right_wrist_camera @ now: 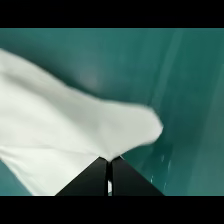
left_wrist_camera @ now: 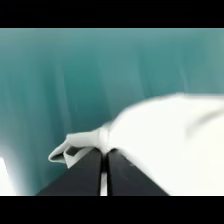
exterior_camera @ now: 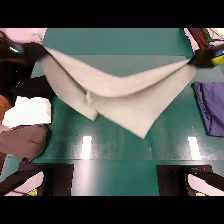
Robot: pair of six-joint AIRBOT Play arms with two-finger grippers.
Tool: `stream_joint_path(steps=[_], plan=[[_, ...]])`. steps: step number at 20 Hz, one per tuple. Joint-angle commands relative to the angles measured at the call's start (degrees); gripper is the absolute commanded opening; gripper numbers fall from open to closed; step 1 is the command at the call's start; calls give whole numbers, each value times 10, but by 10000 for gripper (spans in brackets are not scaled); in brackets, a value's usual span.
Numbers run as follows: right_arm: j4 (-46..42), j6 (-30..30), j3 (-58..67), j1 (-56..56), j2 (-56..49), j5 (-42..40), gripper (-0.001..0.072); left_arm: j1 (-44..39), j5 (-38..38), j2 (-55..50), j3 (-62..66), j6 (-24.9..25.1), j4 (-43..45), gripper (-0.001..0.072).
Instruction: Fold the shirts.
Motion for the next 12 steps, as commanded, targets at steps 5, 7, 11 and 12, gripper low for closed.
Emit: stream_joint_path(steps=[5, 7, 11, 12], plan=[[-1, -2, 172, -42, 97, -2, 16, 0, -23, 174, 161, -9, 12, 25], [-1, -2, 182, -55, 115, -2, 15, 0, -45, 182, 193, -23, 12, 25], [-1, -2, 181, -108, 132, 0, 14, 0, -78, 181, 220, -38, 13, 24], [0, -2, 182, -123, 127, 1, 14, 0, -91, 174, 214, -38, 14, 24]])
